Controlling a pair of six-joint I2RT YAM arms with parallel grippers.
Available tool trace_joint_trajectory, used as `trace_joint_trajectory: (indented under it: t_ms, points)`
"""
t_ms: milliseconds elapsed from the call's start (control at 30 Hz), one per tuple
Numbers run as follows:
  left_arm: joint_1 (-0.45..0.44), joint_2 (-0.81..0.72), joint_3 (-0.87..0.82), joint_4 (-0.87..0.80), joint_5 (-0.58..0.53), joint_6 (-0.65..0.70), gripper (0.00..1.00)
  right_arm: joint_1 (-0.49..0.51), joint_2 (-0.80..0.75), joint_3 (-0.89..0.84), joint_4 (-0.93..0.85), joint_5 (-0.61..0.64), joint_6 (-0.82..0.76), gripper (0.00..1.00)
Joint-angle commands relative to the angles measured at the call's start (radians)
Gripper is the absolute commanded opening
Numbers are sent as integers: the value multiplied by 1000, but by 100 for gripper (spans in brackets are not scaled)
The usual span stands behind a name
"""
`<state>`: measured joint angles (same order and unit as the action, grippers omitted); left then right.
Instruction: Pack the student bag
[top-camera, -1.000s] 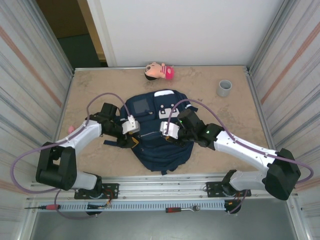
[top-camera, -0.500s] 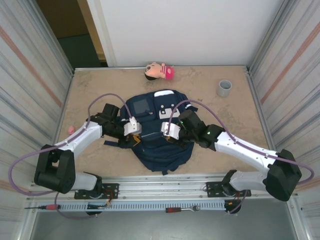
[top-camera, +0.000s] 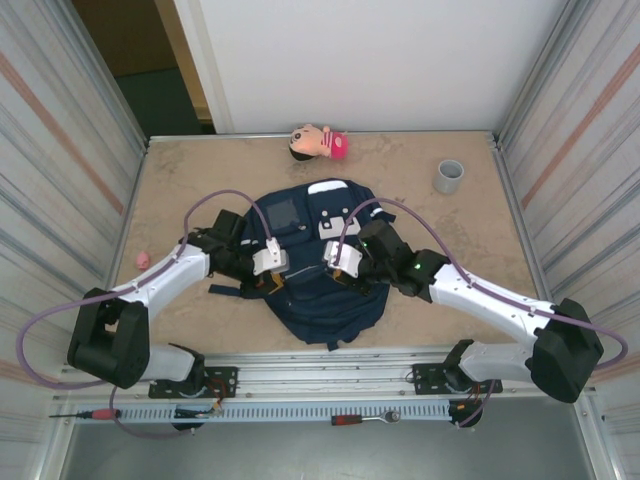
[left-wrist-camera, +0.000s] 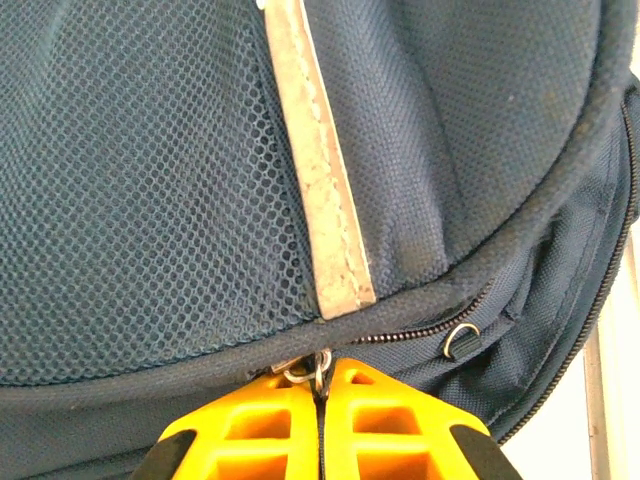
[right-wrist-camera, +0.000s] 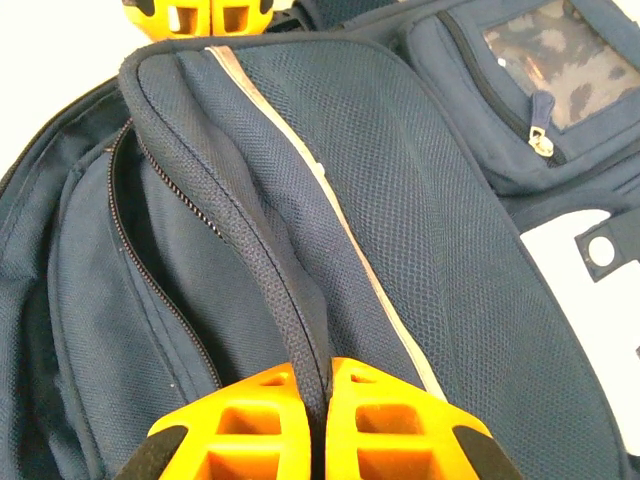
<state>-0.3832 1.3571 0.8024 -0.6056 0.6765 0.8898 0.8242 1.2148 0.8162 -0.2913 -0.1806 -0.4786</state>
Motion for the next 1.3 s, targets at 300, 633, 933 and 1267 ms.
trace_joint_trajectory:
  t_ms: [300,633,933,1267]
  points:
    - [-59,-81,41,-42,-154,-547,0,-9,-218,-13,-51,-27,916,52]
    - [-125,-148,-18,58,-216,-687,0,171,-244,-220,213,116,1838,53]
    - [-130,-144,-25,75,-223,-689,0,222,-67,-291,540,193,2053,60]
    - [-160,-149,-22,58,-232,-698,0,196,130,-289,790,224,2087,23]
